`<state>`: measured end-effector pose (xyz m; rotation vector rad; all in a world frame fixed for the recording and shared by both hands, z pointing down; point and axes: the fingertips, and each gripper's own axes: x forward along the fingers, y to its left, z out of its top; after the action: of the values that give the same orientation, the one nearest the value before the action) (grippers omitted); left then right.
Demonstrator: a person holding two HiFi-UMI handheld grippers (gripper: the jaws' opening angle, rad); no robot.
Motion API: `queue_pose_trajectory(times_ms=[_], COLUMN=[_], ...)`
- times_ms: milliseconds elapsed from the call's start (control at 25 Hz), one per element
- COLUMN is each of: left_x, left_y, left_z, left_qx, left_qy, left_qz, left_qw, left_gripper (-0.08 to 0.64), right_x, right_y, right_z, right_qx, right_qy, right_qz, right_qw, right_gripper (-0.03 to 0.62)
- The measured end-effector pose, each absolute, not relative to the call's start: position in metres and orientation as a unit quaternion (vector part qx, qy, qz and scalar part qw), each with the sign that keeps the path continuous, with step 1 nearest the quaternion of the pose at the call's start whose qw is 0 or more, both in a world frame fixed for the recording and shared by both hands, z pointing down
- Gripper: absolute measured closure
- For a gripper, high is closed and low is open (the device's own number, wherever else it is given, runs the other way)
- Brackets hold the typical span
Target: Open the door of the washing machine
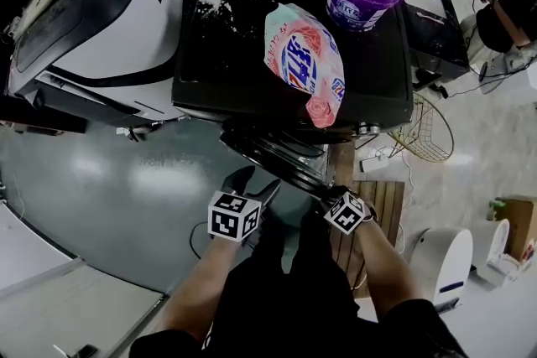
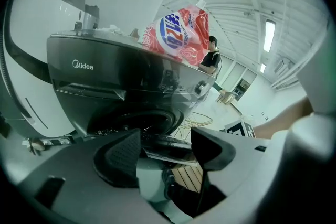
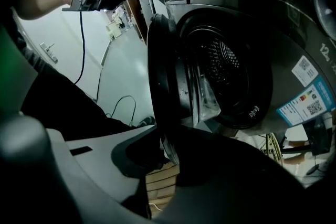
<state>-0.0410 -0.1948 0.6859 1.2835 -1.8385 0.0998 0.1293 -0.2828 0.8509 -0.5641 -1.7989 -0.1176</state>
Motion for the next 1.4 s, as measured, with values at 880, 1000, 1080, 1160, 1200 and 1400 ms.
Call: queue_pose_trajectory(times_ms=[880,1000,1080,1160,1200,1400], left_x=[-0.048,-0.046,-0.042,-0.039,-0.038,-0.035], left_y=[-0.134,-0.136,-0.140,-0.145,-0.147,-0.156], left_z=[0.572,0.561,0.558,0.557,0.555,0.537], left_qx=[0.507,0.493,0.489,0.487,0.486,0.483], left_qy=[-0.792,-0.804,-0.807,-0.809,-0.811,-0.820], left_qz=[-0.008,-0.021,-0.022,-0.013,-0.009,0.013], left_qw=[0.340,0.332,0.330,0.328,0.327,0.307], left_gripper=[0.249,0.249,0.250,0.250,0.250,0.250], right_x=[0.056,0.061,0.063,0.064,0.064,0.062], right_y=[-0.273,-0.282,-0.293,-0.303,-0.309,-0.330], right_z=[0.658,0.641,0.627,0.611,0.601,0.560], right_qx=[-0.166,-0.177,-0.179,-0.172,-0.166,-0.142], right_qy=[-0.905,-0.907,-0.913,-0.923,-0.930,-0.952], right_qz=[-0.027,-0.040,-0.040,-0.014,0.007,0.064], right_qw=[0.391,0.379,0.364,0.343,0.329,0.265], right_gripper=[0.474,0.477,0.480,0.488,0.496,0.529])
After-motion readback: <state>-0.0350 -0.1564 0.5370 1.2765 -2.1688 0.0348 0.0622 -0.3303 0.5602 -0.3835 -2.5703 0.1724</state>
